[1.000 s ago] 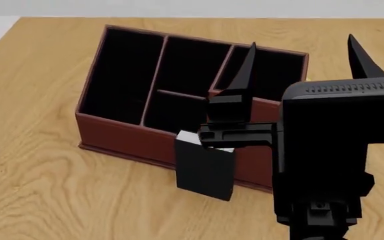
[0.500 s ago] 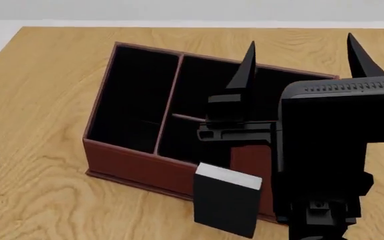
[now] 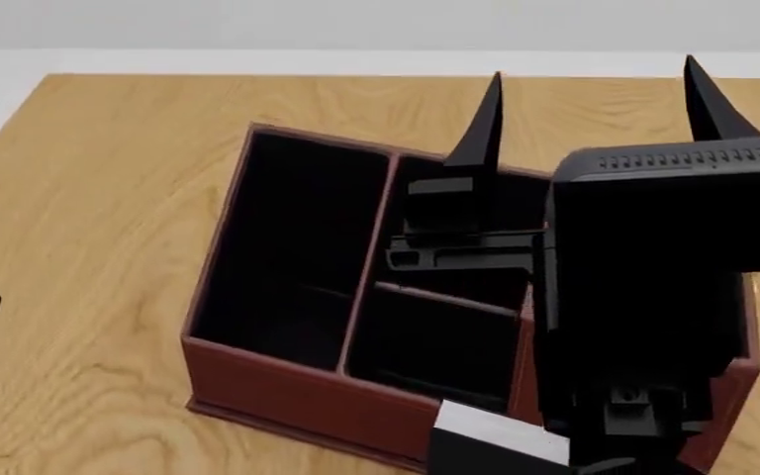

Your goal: Pick up the book and place it in the front compartment of the caddy.

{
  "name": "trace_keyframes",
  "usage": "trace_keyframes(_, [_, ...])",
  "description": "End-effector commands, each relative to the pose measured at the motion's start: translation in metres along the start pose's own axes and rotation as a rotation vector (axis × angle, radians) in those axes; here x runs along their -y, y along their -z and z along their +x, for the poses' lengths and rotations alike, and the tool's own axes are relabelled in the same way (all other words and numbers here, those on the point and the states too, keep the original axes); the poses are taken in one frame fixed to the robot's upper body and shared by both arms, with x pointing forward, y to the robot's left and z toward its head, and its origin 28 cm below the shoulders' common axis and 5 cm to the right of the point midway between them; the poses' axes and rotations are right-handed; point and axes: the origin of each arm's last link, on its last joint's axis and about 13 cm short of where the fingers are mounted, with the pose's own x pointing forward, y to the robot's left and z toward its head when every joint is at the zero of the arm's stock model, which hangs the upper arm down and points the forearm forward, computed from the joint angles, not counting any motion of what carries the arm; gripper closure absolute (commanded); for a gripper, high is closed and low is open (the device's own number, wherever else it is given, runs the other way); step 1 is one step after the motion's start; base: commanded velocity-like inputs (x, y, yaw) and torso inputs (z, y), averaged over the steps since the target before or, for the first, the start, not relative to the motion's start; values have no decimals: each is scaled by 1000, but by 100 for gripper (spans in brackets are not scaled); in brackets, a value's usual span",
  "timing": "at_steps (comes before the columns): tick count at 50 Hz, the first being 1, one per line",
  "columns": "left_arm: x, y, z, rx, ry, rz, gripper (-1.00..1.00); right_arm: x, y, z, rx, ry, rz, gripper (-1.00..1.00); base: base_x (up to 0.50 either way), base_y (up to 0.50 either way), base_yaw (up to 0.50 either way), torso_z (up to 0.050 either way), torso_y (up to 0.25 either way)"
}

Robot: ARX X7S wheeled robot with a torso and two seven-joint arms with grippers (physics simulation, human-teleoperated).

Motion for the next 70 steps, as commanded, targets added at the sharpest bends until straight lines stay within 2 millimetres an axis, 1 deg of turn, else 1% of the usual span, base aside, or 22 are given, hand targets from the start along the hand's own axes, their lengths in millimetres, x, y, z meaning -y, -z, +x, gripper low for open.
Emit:
trace_keyframes(1, [0, 0, 0, -1, 2, -1, -100, 0, -1, 1, 2, -2, -1, -100, 254, 125, 0, 0, 0])
trace_keyframes(12, [1, -2, -2, 1, 4, -1, -100, 1, 0, 1, -1, 5, 3, -100, 256, 78, 0, 0, 1])
trace_keyframes(20, [2, 2, 2, -1, 5, -1, -100, 1, -1, 0, 5, 2, 3, -100, 257, 0, 0, 0, 1])
trace_keyframes(26, [1, 3, 3, 0, 5, -3, -100, 0, -1, 0, -2, -26, 4, -100, -5, 0, 0, 0, 0])
trace_keyframes(30, [1, 3, 3, -1, 5, -5, -100, 3, -8, 1, -5, -52, 14, -100, 0, 0, 0, 0, 0])
trace_keyframes(32, [1, 3, 3, -2, 7, -6, -100, 7, -14, 3, -12, -62, 8, -100, 0, 0, 0, 0, 0])
trace_keyframes(33, [1, 3, 3, -1, 7, -8, -100, 9, -19, 6, -11, -69, -41, -100, 0, 0, 0, 0, 0])
trace_keyframes(35, [1, 2, 3, 0, 8, -9, -100, 14, -32, 11, -11, -112, -38, -100, 0, 0, 0, 0, 0])
trace_keyframes(37, [0, 1, 1, 2, 7, -13, -100, 20, -38, 21, -47, -169, -90, -100, 0, 0, 0, 0, 0])
trace_keyframes(38, [0, 0, 0, 3, 6, -14, -100, 27, -44, 28, -62, -157, -80, -100, 0, 0, 0, 0, 0])
trace_keyframes(39, [-1, -1, 0, 5, 4, -15, -100, 35, -51, 34, -79, -90, -72, -100, 0, 0, 0, 0, 0])
trace_keyframes(41, [-1, -2, -1, 8, 1, -17, -100, 43, -69, 42, -111, -127, -134, -100, 0, 0, 0, 0, 0])
trace_keyframes(42, [-1, -2, -1, 8, 2, -17, -100, 39, -75, 41, -125, -225, -129, -100, 0, 0, 0, 0, 0])
trace_keyframes(43, [-1, -2, -1, 7, 2, -17, -100, 39, -81, 43, -138, -265, -138, -100, 0, 0, 0, 0, 0])
trace_keyframes(48, [-1, -2, -1, 8, 5, -21, -100, 38, -109, 62, -206, -377, -182, -100, 0, 0, 0, 0, 0])
trace_keyframes(49, [-1, -3, -2, 7, 5, -22, -100, 38, -113, 68, -255, -416, -172, -100, 0, 0, 0, 0, 0])
trace_keyframes(51, [-1, -3, -2, 7, 6, -23, -100, 37, -115, 78, -343, -477, -183, -100, 0, 0, 0, 0, 0])
trace_keyframes(54, [-2, -5, -4, 8, 6, -26, -100, 35, -119, 92, -454, -534, -267, -100, 0, 0, 0, 0, 0])
trace_keyframes(58, [-1, -4, -3, 6, 9, -28, -100, 35, -128, 104, -552, -607, -327, -100, 0, 0, 0, 0, 0])
trace_keyframes(60, [-1, -3, -2, 1, 14, -28, -100, 36, -132, 110, -645, -659, -369, -100, 0, 0, 0, 0, 0])
trace_keyframes(67, [-2, -3, -2, 2, 6, -28, -100, 39, -150, 120, -844, -826, -478, -100, 0, 0, 0, 0, 0])
trace_keyframes(70, [-2, -3, -2, 4, 3, -30, -100, 39, -156, 128, -904, -848, -538, -100, 0, 0, 0, 0, 0])
